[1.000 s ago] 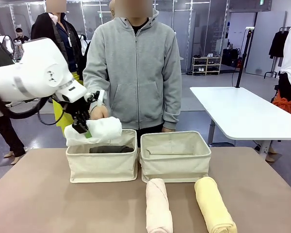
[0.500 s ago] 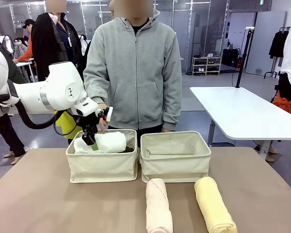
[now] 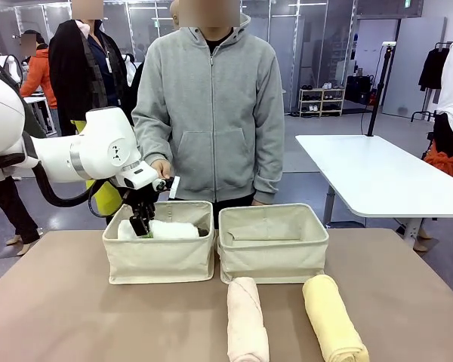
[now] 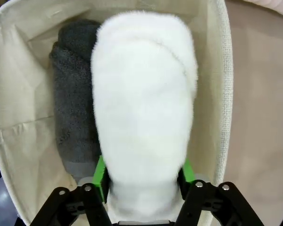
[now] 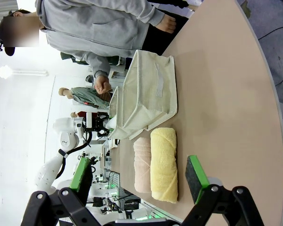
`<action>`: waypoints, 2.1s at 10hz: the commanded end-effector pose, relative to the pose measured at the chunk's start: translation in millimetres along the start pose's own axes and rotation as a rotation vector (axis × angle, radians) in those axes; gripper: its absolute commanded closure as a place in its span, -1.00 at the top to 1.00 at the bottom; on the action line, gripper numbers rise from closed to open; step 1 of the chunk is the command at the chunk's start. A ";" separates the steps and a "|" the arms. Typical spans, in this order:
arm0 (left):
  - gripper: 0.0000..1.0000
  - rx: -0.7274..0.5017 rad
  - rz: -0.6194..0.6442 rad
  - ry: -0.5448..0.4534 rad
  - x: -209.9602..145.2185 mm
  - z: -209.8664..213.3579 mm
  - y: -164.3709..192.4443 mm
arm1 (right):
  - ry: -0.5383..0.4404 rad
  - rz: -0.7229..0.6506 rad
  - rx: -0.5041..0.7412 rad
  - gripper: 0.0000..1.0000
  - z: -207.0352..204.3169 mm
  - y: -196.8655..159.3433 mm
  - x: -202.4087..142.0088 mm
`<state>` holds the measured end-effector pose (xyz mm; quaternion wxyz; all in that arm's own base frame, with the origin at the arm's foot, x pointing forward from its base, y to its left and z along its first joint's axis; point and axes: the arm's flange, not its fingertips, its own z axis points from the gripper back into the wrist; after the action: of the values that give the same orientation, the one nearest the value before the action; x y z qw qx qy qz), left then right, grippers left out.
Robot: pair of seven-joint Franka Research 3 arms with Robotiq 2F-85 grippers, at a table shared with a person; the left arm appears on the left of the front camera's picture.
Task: Divide the towels into two baskets.
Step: Pick up one hotel-folded towel from the bottom of the table and place it in the Fabric basket indicated by the person.
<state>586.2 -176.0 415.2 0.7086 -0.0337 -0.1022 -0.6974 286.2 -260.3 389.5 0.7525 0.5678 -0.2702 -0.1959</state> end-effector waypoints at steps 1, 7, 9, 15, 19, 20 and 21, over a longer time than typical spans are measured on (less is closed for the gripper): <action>1.00 -0.001 0.019 0.022 0.1 11.0 3.4 | -0.007 0.005 0.010 1.00 1.5 2.4 -0.9; 1.00 0.018 0.011 -0.004 -1.9 10.2 3.7 | -0.007 0.005 0.010 1.00 1.5 2.4 -0.9; 1.00 0.018 0.011 -0.004 -1.9 10.2 3.7 | -0.007 0.005 0.010 1.00 1.5 2.4 -0.9; 1.00 -0.029 0.177 -0.108 -14.2 54.0 2.3 | -0.007 0.005 0.010 1.00 1.5 2.4 -0.9; 1.00 -0.192 0.496 -0.479 -100.6 106.5 -90.2 | -0.007 0.005 0.010 1.00 1.5 2.4 -0.9; 1.00 -0.234 0.573 -0.545 -129.1 113.8 -109.8 | -0.007 0.005 0.010 1.00 1.5 2.4 -0.9; 1.00 -0.313 0.645 -0.590 -156.6 117.5 -127.9 | -0.007 0.005 0.010 1.00 1.5 2.4 -0.9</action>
<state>465.0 -23.9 493.0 0.8089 -0.3363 -0.1777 -0.4484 285.7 -260.8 389.7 0.7522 0.5676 -0.2709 -0.1963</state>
